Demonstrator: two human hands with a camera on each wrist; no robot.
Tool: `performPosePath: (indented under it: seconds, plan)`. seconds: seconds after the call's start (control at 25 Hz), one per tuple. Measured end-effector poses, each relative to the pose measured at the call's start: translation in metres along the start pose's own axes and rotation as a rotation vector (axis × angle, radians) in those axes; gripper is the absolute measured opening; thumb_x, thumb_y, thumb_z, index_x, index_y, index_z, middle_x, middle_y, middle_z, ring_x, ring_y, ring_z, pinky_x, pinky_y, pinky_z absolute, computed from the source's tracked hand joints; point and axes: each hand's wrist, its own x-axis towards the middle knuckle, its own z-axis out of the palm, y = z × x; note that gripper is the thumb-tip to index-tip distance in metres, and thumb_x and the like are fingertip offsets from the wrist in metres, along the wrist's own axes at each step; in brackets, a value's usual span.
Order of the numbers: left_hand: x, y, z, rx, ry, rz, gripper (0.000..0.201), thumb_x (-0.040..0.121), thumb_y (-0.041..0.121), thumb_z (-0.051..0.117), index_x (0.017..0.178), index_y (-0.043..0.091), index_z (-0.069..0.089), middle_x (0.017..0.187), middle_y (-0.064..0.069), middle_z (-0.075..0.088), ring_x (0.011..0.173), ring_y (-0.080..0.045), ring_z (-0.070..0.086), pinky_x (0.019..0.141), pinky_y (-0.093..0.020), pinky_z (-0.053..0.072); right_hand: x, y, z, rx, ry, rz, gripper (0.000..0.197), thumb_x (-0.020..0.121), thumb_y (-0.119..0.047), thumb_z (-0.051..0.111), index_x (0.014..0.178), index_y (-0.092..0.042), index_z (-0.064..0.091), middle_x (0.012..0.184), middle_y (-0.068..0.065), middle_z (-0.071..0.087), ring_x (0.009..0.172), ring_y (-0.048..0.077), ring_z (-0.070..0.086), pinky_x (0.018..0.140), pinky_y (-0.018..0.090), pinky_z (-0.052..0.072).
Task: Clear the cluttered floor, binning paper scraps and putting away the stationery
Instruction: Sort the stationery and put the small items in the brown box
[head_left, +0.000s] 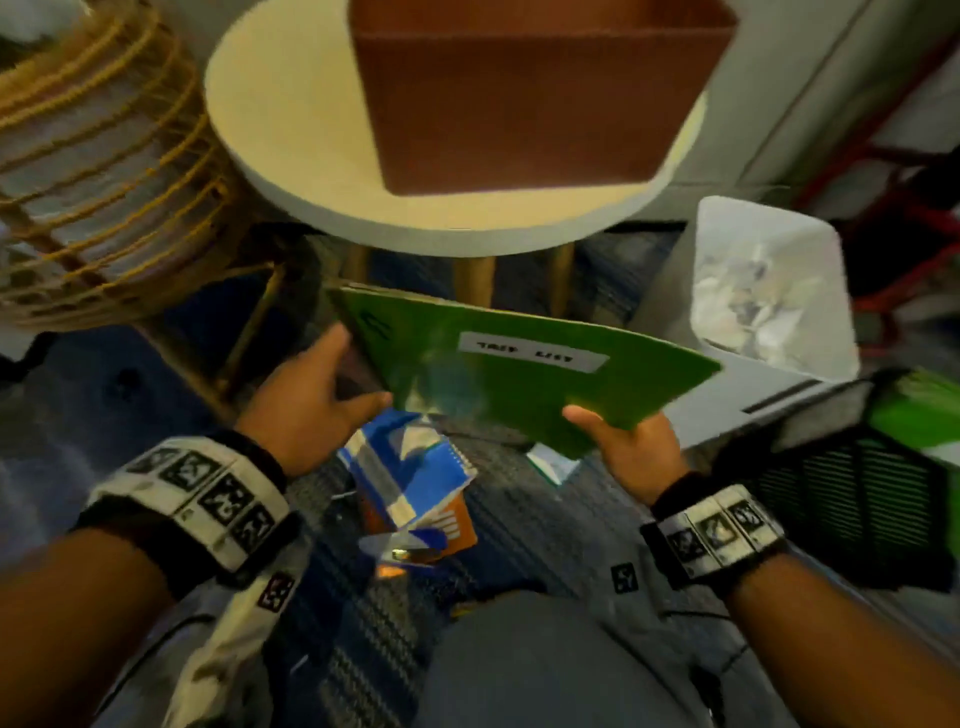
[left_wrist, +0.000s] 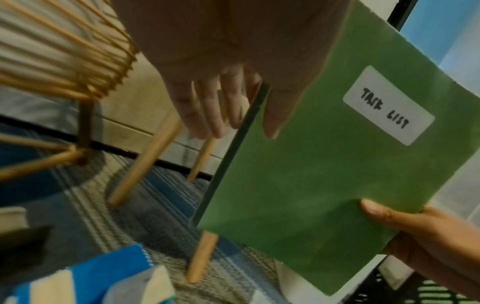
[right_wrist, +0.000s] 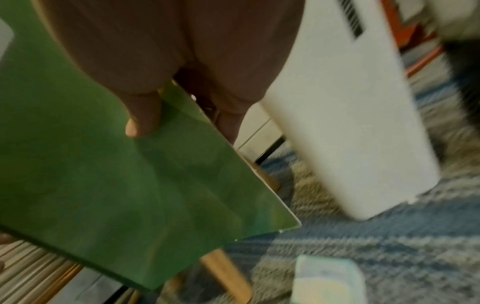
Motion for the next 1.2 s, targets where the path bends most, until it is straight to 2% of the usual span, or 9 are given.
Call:
performPosePath:
  seconds: [0.16,0.32,0.52,0.6,0.68,0.8,0.92,1.04,1.2]
  plan:
    - [0.015,0.016,0.052,-0.048,-0.140,0.125,0.059,0.084,0.009,0.068,0.131,0.033,0.040,0.121,0.009,0.055,0.100,-0.014,0.060,0.086,-0.039,0.050,-0.032,-0.021,-0.069,-0.092,0.242,-0.068,0.039,0.084,-0.004,0.069,0.107,-0.033,0.057,0.108,-0.017,0.062,0.095,-0.018,0.058,0.084,0.007,0.048]
    - [0.034,0.040,0.091,0.005,-0.369,0.254,0.066,0.087,0.001,0.061,0.118,0.054,0.035,0.121,0.011,0.056,0.102,-0.012,0.058,0.090,-0.038,0.048,-0.067,-0.051,-0.138,-0.188,0.570,-0.131,0.032,0.082,-0.005,0.070,0.107,-0.021,0.058,0.106,-0.020,0.058,0.088,-0.023,0.056,0.084,0.001,0.041]
    - [0.043,0.083,0.134,0.080,-0.583,0.409,0.041,0.094,0.007,0.053,0.111,0.043,0.047,0.110,0.010,0.061,0.094,0.007,0.059,0.083,-0.020,0.049,-0.111,-0.076,-0.234,-0.234,0.825,-0.193,0.028,0.083,-0.004,0.069,0.106,-0.018,0.060,0.109,-0.007,0.063,0.087,-0.014,0.062,0.083,0.010,0.048]
    - [0.037,0.094,0.144,0.196,-0.625,0.462,0.033,0.095,0.015,0.053,0.102,0.046,0.049,0.102,0.016,0.064,0.092,-0.001,0.061,0.080,-0.026,0.050,-0.133,-0.087,-0.263,-0.307,0.856,-0.156,0.022,0.085,-0.006,0.068,0.101,-0.019,0.063,0.104,-0.005,0.068,0.085,-0.013,0.063,0.082,0.012,0.051]
    - [0.027,0.104,0.147,0.256,-0.631,0.506,0.031,0.093,0.015,0.054,0.096,0.046,0.052,0.095,0.018,0.067,0.086,-0.007,0.062,0.074,-0.030,0.050,-0.156,-0.099,-0.288,-0.393,0.881,-0.129,0.024,0.086,-0.009,0.067,0.096,-0.028,0.058,0.092,-0.026,0.069,0.084,-0.018,0.060,0.076,0.005,0.048]
    - [0.016,0.108,0.148,0.209,-0.645,0.533,0.038,0.091,0.010,0.056,0.085,0.048,0.052,0.089,0.016,0.069,0.082,-0.010,0.064,0.072,-0.034,0.053,-0.187,-0.099,-0.324,-0.472,0.971,-0.045,0.030,0.073,-0.047,0.075,0.094,-0.034,0.058,0.083,-0.024,0.067,0.072,-0.015,0.058,0.063,0.004,0.046]
    - [0.012,0.111,0.150,0.246,-0.681,0.520,0.037,0.092,0.012,0.054,0.084,0.049,0.052,0.089,0.017,0.069,0.085,-0.010,0.065,0.076,-0.034,0.053,-0.191,-0.067,-0.345,-0.482,0.969,0.083,0.032,0.082,-0.021,0.073,0.112,-0.024,0.060,0.112,0.003,0.065,0.078,-0.018,0.059,0.075,0.010,0.052]
    - [0.005,0.121,0.157,0.260,-0.701,0.539,0.031,0.092,0.015,0.053,0.089,0.046,0.057,0.088,0.021,0.068,0.083,-0.008,0.065,0.076,-0.031,0.052,-0.171,-0.029,-0.337,-0.364,0.905,0.169,0.036,0.085,-0.006,0.068,0.118,-0.017,0.057,0.115,0.002,0.060,0.078,-0.018,0.060,0.090,0.027,0.051]
    - [-0.001,0.138,0.171,0.248,-0.712,0.602,0.027,0.091,0.012,0.054,0.095,0.037,0.064,0.085,0.021,0.067,0.082,-0.007,0.063,0.073,-0.026,0.045,-0.137,0.018,-0.330,0.034,0.873,0.251,0.042,0.082,0.003,0.064,0.121,-0.011,0.059,0.124,0.009,0.063,0.106,0.019,0.064,0.088,0.034,0.053]
